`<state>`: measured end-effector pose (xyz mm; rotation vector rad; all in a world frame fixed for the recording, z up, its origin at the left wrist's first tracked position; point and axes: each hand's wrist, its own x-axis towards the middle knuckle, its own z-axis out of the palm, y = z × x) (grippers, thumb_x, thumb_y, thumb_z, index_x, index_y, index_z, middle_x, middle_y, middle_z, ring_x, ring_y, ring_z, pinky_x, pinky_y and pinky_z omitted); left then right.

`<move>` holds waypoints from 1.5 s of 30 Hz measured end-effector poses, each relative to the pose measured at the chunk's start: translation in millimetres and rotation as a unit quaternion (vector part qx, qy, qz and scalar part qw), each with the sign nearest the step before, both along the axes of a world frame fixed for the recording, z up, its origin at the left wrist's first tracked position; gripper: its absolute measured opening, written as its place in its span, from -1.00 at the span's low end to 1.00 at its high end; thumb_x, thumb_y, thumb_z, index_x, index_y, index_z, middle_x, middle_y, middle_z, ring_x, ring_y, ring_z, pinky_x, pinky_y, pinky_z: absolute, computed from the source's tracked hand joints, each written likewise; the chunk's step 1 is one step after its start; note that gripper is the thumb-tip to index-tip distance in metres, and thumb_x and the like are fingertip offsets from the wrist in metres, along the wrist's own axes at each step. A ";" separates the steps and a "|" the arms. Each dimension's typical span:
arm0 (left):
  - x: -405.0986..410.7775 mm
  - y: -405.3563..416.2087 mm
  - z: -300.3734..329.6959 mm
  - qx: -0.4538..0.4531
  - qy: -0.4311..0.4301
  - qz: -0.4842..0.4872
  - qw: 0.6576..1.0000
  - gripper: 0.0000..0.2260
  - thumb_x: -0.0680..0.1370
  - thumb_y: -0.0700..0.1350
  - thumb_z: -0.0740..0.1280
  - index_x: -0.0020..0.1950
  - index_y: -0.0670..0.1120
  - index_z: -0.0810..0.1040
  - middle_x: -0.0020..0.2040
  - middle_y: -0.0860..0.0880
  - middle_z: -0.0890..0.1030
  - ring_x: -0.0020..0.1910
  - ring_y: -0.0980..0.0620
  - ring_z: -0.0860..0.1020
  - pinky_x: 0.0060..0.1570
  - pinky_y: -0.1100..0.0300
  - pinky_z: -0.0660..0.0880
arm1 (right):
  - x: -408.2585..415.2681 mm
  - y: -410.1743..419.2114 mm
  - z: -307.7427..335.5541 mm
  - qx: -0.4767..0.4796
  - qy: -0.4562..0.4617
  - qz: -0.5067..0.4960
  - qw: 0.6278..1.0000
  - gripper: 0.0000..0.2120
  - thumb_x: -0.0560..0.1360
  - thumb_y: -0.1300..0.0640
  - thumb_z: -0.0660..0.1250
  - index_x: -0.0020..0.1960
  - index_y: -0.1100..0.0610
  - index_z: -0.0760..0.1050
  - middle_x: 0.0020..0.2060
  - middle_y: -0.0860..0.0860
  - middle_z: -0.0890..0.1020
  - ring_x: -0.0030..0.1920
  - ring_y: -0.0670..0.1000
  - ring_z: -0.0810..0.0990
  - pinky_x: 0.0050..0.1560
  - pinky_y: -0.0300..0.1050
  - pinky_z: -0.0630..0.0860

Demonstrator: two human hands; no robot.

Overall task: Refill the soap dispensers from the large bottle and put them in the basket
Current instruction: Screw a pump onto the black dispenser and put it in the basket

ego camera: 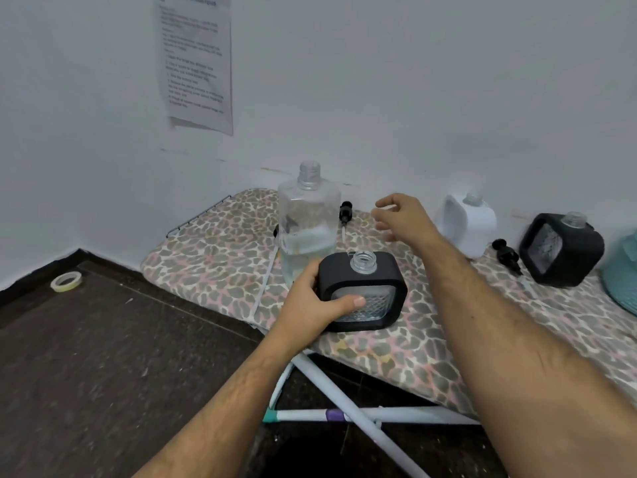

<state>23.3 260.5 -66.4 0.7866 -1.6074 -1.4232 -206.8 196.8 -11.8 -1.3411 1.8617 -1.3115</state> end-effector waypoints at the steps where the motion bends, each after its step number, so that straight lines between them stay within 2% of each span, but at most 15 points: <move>1: 0.0 -0.6 -0.7 0.001 -0.003 0.000 1.000 -0.47 0.37 -0.25 0.57 0.26 0.02 0.48 0.16 0.03 0.63 0.11 0.13 0.63 0.02 0.25 0.56 | 0.8 -8.4 -2.6 0.008 0.012 0.009 1.000 -0.77 0.56 0.13 0.36 0.21 0.13 0.51 0.02 0.12 0.62 -0.05 0.03 0.66 -0.16 -0.06 0.63; 4: -0.4 0.1 -2.2 0.006 -0.006 0.004 1.000 -0.44 0.31 -0.18 0.61 0.22 0.08 0.51 0.11 0.09 0.66 0.11 0.12 0.63 0.03 0.24 0.56 | 1.6 -29.4 -9.5 0.034 0.054 0.042 0.997 -0.71 0.58 0.12 0.34 0.30 0.09 0.48 -0.03 0.09 0.62 -0.02 0.10 0.67 -0.04 0.07 0.65; 6: 0.5 0.3 -2.8 0.016 -0.008 0.007 1.000 -0.42 0.26 -0.11 0.61 0.23 0.08 0.51 0.11 0.11 0.67 0.12 0.12 0.63 0.04 0.23 0.56 | 3.5 -42.6 -15.6 0.046 0.077 0.056 0.994 -0.69 0.58 0.10 0.33 0.31 0.06 0.48 -0.09 0.07 0.63 -0.12 0.12 0.67 -0.07 0.09 0.64; 8: 1.2 0.2 -3.2 0.013 -0.012 0.006 1.000 -0.43 0.27 -0.14 0.62 0.22 0.06 0.51 0.09 0.14 0.67 0.11 0.14 0.63 0.03 0.26 0.55 | 4.4 -56.5 -22.9 0.052 0.095 0.059 0.992 -0.71 0.58 0.10 0.32 0.30 0.04 0.50 -0.11 0.06 0.64 -0.23 0.07 0.61 -0.17 0.03 0.61; 11: 1.1 0.4 -3.4 0.011 -0.020 -0.005 1.000 -0.48 0.33 -0.27 0.59 0.19 0.06 0.50 0.06 0.19 0.66 0.07 0.19 0.63 -0.01 0.33 0.53 | 4.0 -76.2 -30.8 0.048 0.134 0.069 0.987 -0.68 0.58 0.09 0.29 0.33 0.05 0.51 -0.05 0.03 0.64 -0.23 0.02 0.61 -0.18 -0.11 0.57; 13: 0.9 -2.0 -2.8 0.007 -0.023 -0.005 1.000 -0.49 0.34 -0.28 0.57 0.19 0.06 0.50 0.06 0.19 0.66 0.07 0.19 0.63 -0.01 0.33 0.53 | 4.2 -86.8 -32.8 0.055 0.171 0.089 0.980 -0.67 0.61 0.06 0.26 0.37 0.02 0.49 -0.09 -0.03 0.62 -0.34 -0.12 0.55 -0.31 -0.29 0.48; 15: 0.3 -4.7 -3.3 0.009 -0.024 -0.004 1.000 -0.48 0.33 -0.28 0.59 0.19 0.06 0.51 0.06 0.17 0.67 0.08 0.17 0.63 0.00 0.31 0.54 | 5.1 -93.3 -33.7 0.072 0.177 0.097 0.977 -0.72 0.64 0.01 0.23 0.31 -0.01 0.53 -0.24 -0.11 0.59 -0.51 -0.19 0.49 -0.50 -0.40 0.36; 18: 0.8 -6.2 -4.2 0.008 -0.024 -0.002 1.000 -0.49 0.33 -0.31 0.58 0.17 0.06 0.52 0.04 0.17 0.68 0.06 0.17 0.64 -0.01 0.31 0.54 | 7.5 -99.0 -34.1 0.084 0.219 0.105 0.966 -0.73 0.65 -0.04 0.20 0.23 0.01 0.58 -0.32 -0.20 0.55 -0.46 -0.19 0.50 -0.48 -0.37 0.34; 22: 0.8 -5.7 -4.6 0.008 -0.023 -0.006 1.000 -0.48 0.33 -0.32 0.57 0.17 0.05 0.51 0.04 0.17 0.68 0.06 0.18 0.64 -0.02 0.32 0.53 | 5.7 -98.2 -38.1 0.057 0.192 0.089 0.976 -0.89 0.61 -0.02 0.29 0.06 -0.01 0.54 -0.33 -0.15 0.57 -0.54 -0.23 0.49 -0.54 -0.37 0.34; 27: 1.8 -4.3 -5.0 0.014 -0.020 0.000 1.000 -0.45 0.29 -0.23 0.60 0.20 0.05 0.51 0.07 0.16 0.67 0.09 0.16 0.63 0.01 0.30 0.53 | 3.3 -88.3 -41.2 0.042 0.154 0.073 0.984 -0.95 0.56 0.10 0.35 0.00 0.05 0.49 -0.27 -0.10 0.57 -0.33 -0.04 0.53 -0.28 -0.17 0.42; 32: 1.3 -5.1 -4.6 0.019 -0.011 0.001 1.000 -0.46 0.33 -0.30 0.59 0.20 0.04 0.51 0.07 0.15 0.67 0.08 0.16 0.64 0.00 0.32 0.53 | 5.8 -69.2 -29.3 0.058 0.110 0.091 0.988 -0.92 0.58 0.15 0.29 0.06 0.10 0.43 -0.26 0.06 0.60 -0.36 0.03 0.49 -0.33 -0.14 0.42; 36: 0.1 -3.7 -4.0 0.021 -0.012 0.013 1.000 -0.46 0.29 -0.17 0.59 0.20 0.08 0.51 0.07 0.15 0.67 0.07 0.16 0.64 -0.01 0.31 0.54 | 8.2 -42.2 -15.1 0.043 0.057 0.088 0.994 -0.89 0.57 0.18 0.30 0.09 0.13 0.43 -0.26 0.04 0.60 -0.35 -0.01 0.52 -0.40 -0.25 0.43; 37: 0.2 -3.3 -4.3 0.022 -0.013 0.015 1.000 -0.46 0.30 -0.19 0.61 0.19 0.11 0.51 0.06 0.16 0.67 0.07 0.17 0.64 -0.02 0.31 0.54 | 8.7 -35.0 -11.8 0.031 0.043 0.085 0.995 -0.90 0.57 0.18 0.30 0.07 0.11 0.44 -0.25 0.05 0.61 -0.32 0.00 0.54 -0.36 -0.22 0.46; 40: 0.1 -2.5 -4.6 0.016 -0.015 0.017 1.000 -0.48 0.36 -0.25 0.59 0.20 0.11 0.51 0.08 0.11 0.67 0.07 0.18 0.63 -0.02 0.31 0.55 | 10.2 -15.9 0.2 -0.023 0.017 0.078 0.997 -0.90 0.54 0.17 0.33 -0.04 0.01 0.44 -0.20 0.17 0.62 -0.19 0.11 0.60 -0.14 0.09 0.57; 45: 0.7 0.4 -2.8 0.016 -0.016 0.014 1.000 -0.48 0.36 -0.20 0.59 0.21 0.13 0.49 0.13 0.09 0.64 0.07 0.17 0.63 -0.01 0.28 0.57 | 26.3 22.0 31.9 -0.112 -0.001 0.060 0.992 -0.84 0.52 0.21 0.36 -0.07 -0.02 0.43 -0.10 0.14 0.62 -0.04 0.23 0.65 -0.01 0.13 0.61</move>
